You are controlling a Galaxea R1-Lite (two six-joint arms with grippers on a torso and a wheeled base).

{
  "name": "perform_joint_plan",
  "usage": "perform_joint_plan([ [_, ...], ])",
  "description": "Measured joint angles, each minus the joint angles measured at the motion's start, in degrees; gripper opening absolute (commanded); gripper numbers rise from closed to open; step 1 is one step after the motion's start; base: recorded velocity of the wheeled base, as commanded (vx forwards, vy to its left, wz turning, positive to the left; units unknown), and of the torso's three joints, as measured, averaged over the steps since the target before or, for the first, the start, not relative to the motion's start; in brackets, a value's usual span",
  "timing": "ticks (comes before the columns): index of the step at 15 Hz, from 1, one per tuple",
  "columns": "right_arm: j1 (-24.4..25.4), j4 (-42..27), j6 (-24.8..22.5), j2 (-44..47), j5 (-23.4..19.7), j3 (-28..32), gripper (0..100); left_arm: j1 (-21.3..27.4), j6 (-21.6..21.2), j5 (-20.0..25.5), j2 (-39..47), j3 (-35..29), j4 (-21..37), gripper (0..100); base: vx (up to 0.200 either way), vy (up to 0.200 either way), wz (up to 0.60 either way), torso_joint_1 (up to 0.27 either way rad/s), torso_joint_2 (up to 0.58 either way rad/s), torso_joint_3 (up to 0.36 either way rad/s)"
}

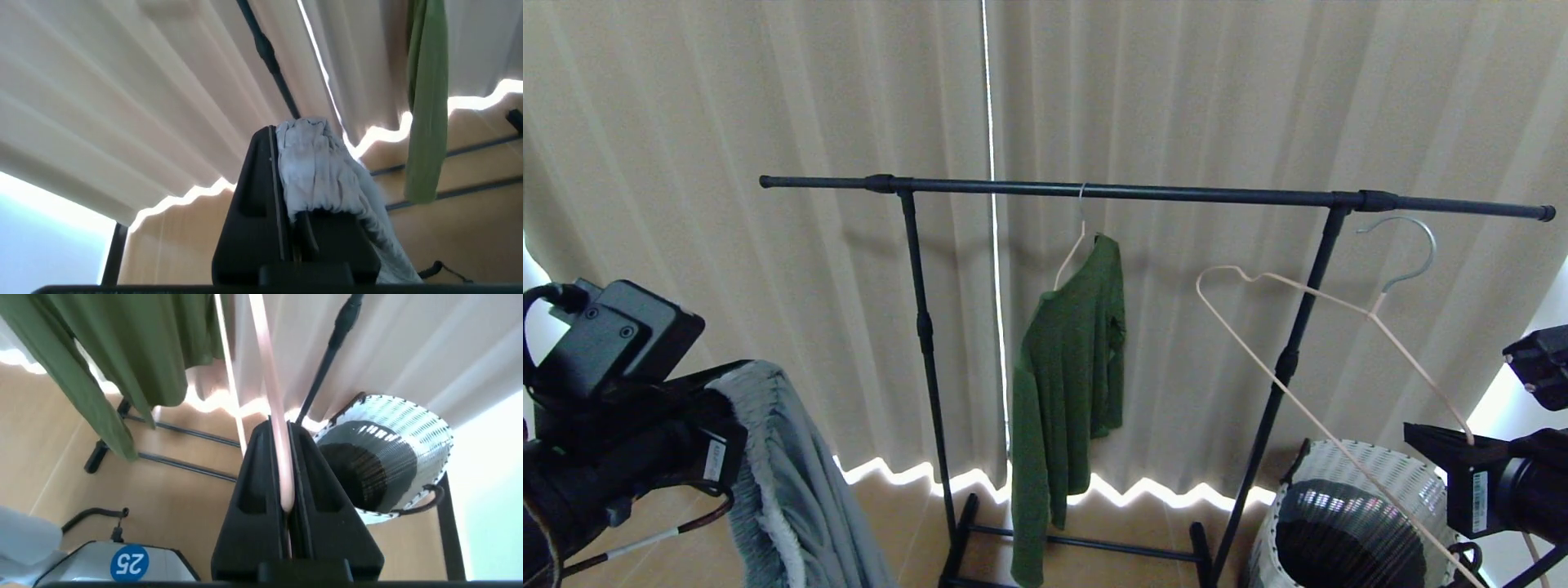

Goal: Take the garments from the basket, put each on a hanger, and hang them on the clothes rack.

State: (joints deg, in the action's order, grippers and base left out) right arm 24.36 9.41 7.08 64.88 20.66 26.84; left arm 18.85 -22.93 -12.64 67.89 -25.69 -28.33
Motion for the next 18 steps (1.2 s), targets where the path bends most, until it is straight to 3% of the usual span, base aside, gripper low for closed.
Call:
perform_joint_plan([
  [6, 4.4, 3.1, 2.2, 0.2, -5.5, 1.5, 0, 6.0, 0.9, -1.9, 3.4, -14.1, 11.8, 0, 0.0, 0.0, 0.0, 0.0, 0.0, 0.0],
  [9, 5.7, 3.5, 2.3, 1.1, -11.2, 3.3, 0, 11.2, 5.5, -4.5, 7.1, -22.7, 18.8, 0, 0.0, 0.0, 0.0, 0.0, 0.0, 0.0],
  [16, 13.4, 6.1, 5.2, 1.9, -23.6, 4.7, 0, 14.9, 13.7, -19.1, 22.9, -40.9, 21.0, 0, 0.0, 0.0, 0.0, 0.0, 0.0, 0.0],
  [18, 14.9, 5.9, 5.0, 2.7, -24.5, 4.2, 0, 14.9, 15.9, -20.6, 25.8, -44.2, 21.0, 0, 0.0, 0.0, 0.0, 0.0, 0.0, 0.0],
])
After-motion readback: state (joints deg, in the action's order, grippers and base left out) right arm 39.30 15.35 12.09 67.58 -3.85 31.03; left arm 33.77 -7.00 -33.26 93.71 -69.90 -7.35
